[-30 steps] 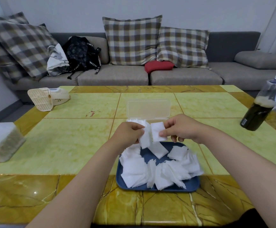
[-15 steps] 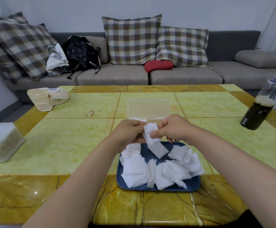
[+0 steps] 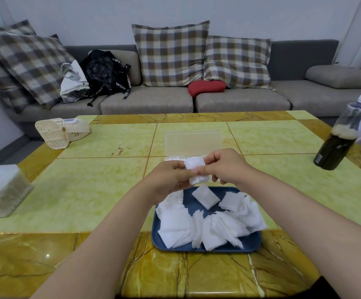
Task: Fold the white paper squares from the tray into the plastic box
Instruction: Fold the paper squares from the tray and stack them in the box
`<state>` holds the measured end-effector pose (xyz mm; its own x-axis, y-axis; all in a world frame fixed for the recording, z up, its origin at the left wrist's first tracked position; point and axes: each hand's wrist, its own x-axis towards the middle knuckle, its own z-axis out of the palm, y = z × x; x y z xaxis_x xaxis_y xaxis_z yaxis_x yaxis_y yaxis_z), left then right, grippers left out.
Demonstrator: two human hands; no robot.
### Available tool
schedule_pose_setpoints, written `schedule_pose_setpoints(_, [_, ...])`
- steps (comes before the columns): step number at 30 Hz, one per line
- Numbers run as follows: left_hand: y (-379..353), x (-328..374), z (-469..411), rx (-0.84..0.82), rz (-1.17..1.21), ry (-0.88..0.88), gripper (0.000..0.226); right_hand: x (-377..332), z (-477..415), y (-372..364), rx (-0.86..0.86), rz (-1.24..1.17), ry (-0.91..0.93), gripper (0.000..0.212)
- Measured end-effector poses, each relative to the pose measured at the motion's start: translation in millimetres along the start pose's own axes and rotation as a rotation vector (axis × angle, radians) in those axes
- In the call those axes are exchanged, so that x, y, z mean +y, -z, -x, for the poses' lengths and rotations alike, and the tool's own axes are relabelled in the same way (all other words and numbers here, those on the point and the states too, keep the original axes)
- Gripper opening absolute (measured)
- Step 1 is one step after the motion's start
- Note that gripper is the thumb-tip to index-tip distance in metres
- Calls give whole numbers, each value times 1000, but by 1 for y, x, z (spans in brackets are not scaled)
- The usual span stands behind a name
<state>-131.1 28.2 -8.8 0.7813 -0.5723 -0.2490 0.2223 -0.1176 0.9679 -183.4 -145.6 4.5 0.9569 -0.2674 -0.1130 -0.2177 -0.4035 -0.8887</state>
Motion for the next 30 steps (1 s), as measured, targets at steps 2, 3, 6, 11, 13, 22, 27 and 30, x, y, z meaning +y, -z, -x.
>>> schedule_pose_setpoints(2, [-1, -2, -1, -2, 14, 15, 18, 0, 0, 2, -29, -8, 4, 27])
schedule_pose_setpoints(3, [-1, -2, -2, 18, 3, 9, 13, 0, 0, 3, -57, -3, -7, 25])
schedule_pose_setpoints(6, [7, -3, -7, 166, -135, -19, 14, 4, 0, 6, -127, 107, -88, 28])
schedule_pose_setpoints(11, [15, -9, -14, 300, -305, -9, 24, 14, -3, -11, -140, 809, -105, 26])
schedule_pose_setpoints(13, [12, -9, -12, 296, -315, -11, 21, 12, -3, -22, -115, 1023, -116, 29])
schedule_pose_setpoints(22, [16, -13, -11, 318, -264, -58, 20, 9, -11, -33, -277, 995, -166, 30])
schedule_pose_setpoints(27, [21, -13, -11, 377, -103, -87, 33, 1, -7, -6, -110, 507, -55, 27])
schedule_pose_setpoints(30, [22, -13, -9, 380, 28, -82, 28, -13, -2, 5, 2, 96, -8, 17])
